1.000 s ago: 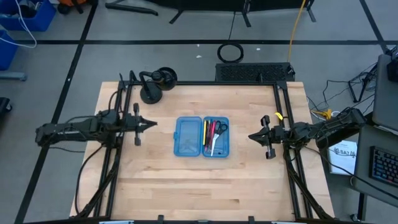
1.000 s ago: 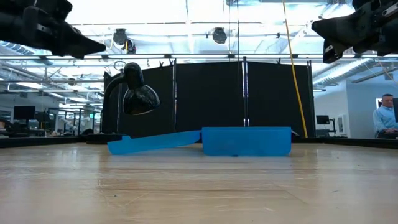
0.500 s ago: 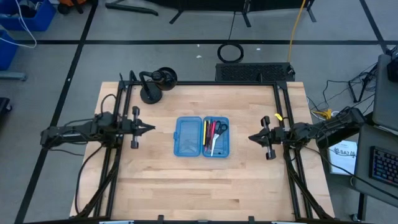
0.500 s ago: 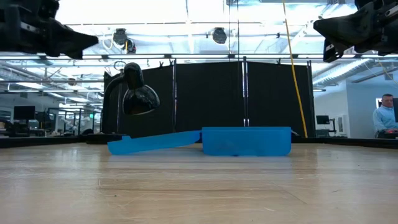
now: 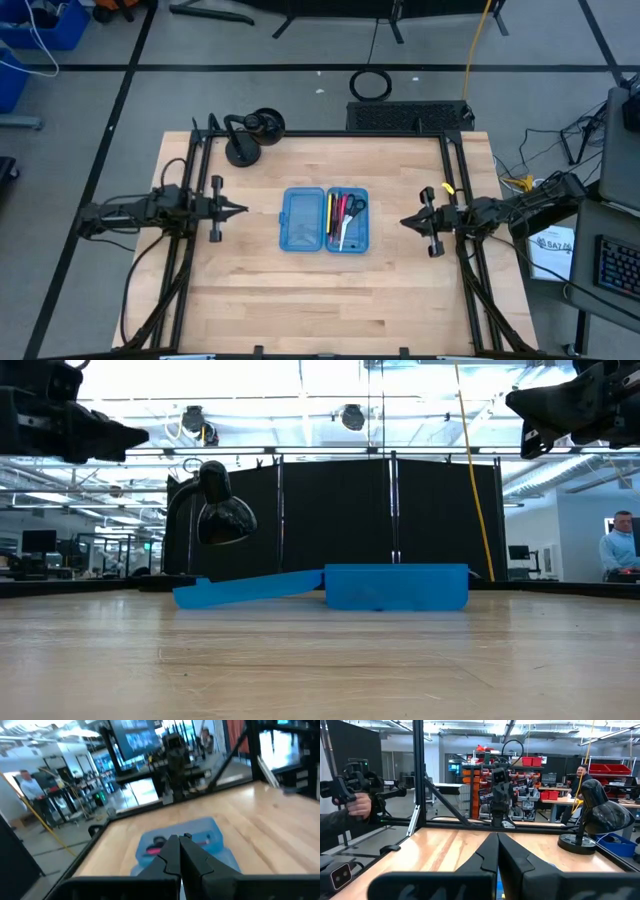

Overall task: Pick & place school supplies into a supply box
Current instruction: Return to Home Position

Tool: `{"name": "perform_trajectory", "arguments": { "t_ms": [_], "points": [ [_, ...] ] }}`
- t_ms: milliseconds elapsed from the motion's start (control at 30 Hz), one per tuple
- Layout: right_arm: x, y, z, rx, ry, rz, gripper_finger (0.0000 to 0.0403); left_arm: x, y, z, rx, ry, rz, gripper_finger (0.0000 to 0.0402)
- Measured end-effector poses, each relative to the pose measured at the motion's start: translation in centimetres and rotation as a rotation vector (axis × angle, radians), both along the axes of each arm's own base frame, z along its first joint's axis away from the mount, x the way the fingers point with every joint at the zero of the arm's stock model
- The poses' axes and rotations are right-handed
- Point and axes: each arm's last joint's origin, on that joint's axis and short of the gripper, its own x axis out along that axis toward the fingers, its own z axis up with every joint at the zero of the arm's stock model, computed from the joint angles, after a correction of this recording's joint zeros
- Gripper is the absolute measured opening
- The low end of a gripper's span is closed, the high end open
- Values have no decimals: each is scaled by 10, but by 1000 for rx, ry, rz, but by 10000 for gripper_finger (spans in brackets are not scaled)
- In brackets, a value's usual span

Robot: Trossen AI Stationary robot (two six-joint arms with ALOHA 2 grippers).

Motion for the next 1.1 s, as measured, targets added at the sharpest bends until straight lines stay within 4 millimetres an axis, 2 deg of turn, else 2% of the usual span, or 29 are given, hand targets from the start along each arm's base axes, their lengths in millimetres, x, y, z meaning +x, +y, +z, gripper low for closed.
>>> {"name": "perform_trajectory", "arguments": {
  "t_ms": [133, 433, 667, 1100],
  "points": [
    [-1, 0, 3, 3, -27, -1, 0, 4, 0, -14, -41, 1, 4, 0],
    [2, -19, 2, -16, -23, -186, 0, 4, 1, -10, -29, -28, 25, 1],
    [2, -27, 3, -23, -30, -152, 0, 4, 1, -13, -61, -5, 30, 1],
    [-1, -27, 4, 10, -44, -107, 0, 4, 1, -15, -67, 16, 31, 1]
  ]
}}
